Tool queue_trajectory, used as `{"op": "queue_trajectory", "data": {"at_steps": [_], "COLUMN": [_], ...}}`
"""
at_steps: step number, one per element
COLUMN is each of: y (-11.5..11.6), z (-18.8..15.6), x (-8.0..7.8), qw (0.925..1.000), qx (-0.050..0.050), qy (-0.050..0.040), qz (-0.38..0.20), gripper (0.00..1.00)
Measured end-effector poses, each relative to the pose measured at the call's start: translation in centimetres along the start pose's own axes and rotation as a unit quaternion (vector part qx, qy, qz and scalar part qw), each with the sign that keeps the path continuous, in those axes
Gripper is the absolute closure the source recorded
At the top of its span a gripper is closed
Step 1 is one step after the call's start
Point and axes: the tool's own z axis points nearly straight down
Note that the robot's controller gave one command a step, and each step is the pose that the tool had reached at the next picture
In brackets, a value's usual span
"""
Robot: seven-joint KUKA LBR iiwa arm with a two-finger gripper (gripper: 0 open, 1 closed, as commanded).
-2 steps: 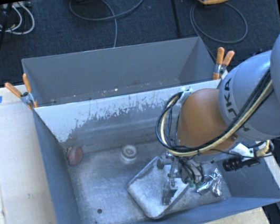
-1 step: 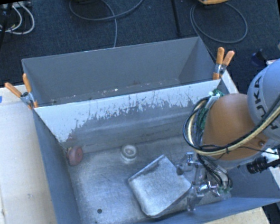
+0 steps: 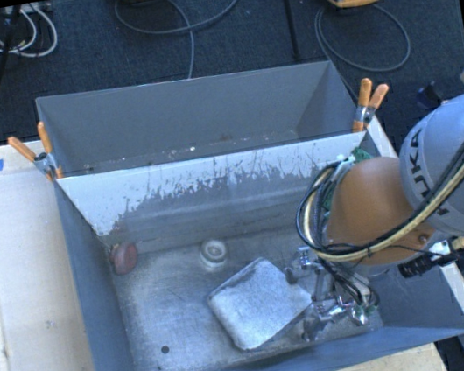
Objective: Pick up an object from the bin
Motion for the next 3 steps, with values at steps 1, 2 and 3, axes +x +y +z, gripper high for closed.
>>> {"op": "queue_trajectory", "data": {"at_steps": [1, 2, 3], "y": [0.4, 0.3, 0.2], "z": [0.4, 0.3, -17.9], "x": [-0.1, -0.2, -1.5], "qw": [0.9982, 0.9981, 0.9995], "qx": [0.000, 0.000, -0.002], "qy": [-0.0031, -0.0051, 0.0174], "qz": [0.059, 0.061, -0.027], "gripper": [0.00, 1.00, 1.00]}}
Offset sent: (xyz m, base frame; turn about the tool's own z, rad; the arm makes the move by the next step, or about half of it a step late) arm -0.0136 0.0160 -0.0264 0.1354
